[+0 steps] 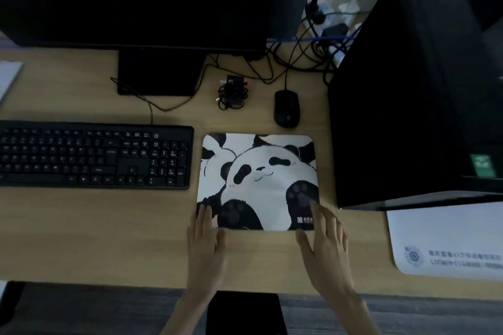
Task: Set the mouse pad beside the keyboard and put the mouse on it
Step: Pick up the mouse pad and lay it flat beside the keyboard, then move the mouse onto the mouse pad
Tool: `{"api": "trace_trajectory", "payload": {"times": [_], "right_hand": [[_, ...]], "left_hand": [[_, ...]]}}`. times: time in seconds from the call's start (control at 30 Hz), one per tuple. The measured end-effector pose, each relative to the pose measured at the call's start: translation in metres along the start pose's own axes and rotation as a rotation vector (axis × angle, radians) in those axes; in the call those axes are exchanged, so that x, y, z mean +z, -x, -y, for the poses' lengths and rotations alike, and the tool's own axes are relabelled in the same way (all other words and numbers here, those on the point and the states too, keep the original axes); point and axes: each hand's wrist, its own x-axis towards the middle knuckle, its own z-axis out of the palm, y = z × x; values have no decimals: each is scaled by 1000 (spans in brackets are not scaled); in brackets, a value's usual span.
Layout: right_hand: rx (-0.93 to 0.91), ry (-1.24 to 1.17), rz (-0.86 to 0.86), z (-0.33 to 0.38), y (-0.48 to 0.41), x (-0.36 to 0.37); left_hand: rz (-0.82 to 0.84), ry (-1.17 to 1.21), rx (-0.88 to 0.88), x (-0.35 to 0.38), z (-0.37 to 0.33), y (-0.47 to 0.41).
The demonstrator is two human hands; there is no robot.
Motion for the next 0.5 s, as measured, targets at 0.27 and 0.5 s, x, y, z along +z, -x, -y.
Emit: {"api": "trace_trajectory", "payload": {"times": [0.27, 0.5], "right_hand": [[-190, -82, -135, 70, -122, -74], [-95, -64, 37, 83, -210, -65]], "left_hand": [[231, 1369, -637, -20, -119, -70], [328, 1564, -805, 3, -159, -111]]}}
